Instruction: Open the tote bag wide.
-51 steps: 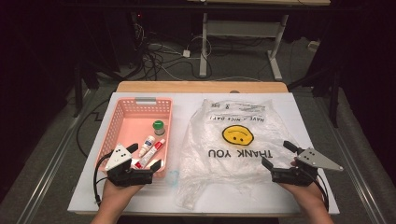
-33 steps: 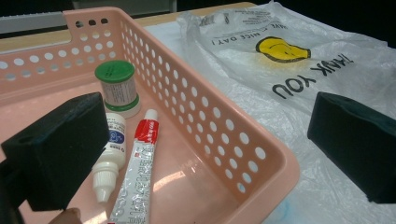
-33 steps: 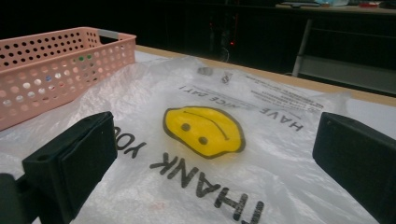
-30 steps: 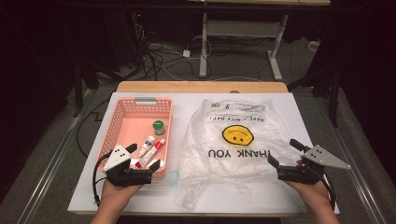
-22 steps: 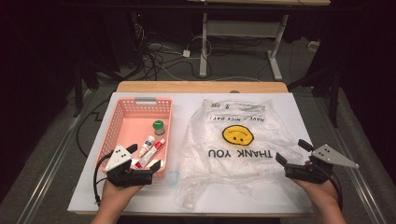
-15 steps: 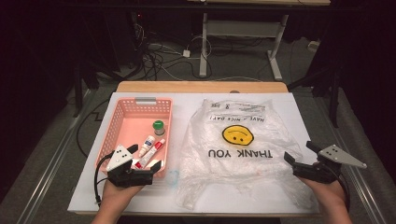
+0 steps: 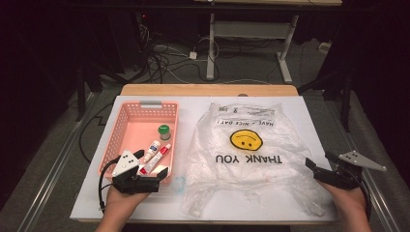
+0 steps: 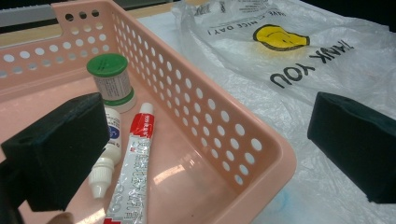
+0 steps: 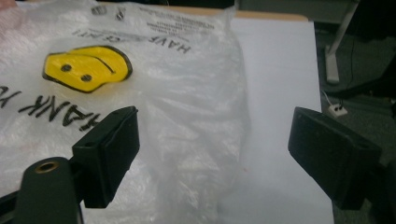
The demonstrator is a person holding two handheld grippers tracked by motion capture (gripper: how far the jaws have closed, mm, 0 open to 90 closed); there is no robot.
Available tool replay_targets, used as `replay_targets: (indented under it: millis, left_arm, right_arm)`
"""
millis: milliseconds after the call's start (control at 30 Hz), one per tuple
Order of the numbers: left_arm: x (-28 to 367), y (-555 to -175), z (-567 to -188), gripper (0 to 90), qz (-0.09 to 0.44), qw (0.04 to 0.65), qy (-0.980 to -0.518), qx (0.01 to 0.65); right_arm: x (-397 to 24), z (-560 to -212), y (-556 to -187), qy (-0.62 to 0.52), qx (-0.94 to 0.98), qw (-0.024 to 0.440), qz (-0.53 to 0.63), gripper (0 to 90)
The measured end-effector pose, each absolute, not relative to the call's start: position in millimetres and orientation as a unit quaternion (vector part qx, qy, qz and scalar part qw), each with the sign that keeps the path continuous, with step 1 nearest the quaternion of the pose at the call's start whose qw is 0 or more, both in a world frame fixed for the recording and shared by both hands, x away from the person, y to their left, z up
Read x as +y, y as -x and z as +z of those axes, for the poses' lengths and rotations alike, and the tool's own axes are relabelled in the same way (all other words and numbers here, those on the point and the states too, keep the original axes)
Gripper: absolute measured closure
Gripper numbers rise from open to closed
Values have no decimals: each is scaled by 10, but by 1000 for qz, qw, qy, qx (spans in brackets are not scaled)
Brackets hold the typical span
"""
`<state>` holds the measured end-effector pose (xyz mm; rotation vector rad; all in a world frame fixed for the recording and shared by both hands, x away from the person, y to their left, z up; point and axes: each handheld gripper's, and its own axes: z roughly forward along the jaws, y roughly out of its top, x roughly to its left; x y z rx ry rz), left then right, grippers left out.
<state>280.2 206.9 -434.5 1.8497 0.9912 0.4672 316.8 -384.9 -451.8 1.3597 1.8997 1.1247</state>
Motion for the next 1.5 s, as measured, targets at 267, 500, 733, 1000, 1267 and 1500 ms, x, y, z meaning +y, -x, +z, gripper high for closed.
replay_targets:
  millis: [267,500,733,1000,1267,1500]
  left_arm:
    - [2117,-2795,-4320,0,178,482,-753,412]
    - [2138,-2802,-4309,0,169,485,-752,414]
    - [2147,-2812,-4320,0,174,483,-751,416]
    - [2152,-2797,-4299,0,172,484,-747,422]
    - [2160,-2812,-4305,0,171,485,-750,415]
    - [2141,-2796,-4313,0,183,474,-752,420]
  right_arm:
    - [-3890,-4618,-3228,-528,713,242,394,238]
    - [-3890,-4691,-3276,-542,722,214,372,268]
    - [-3879,-4731,-3296,-544,731,201,360,345]
    - [-3848,-4745,-3301,-534,743,195,352,485]
    - [-3815,-4748,-3290,-522,755,192,348,783]
    - [-3747,-4693,-3133,-508,759,196,357,871]
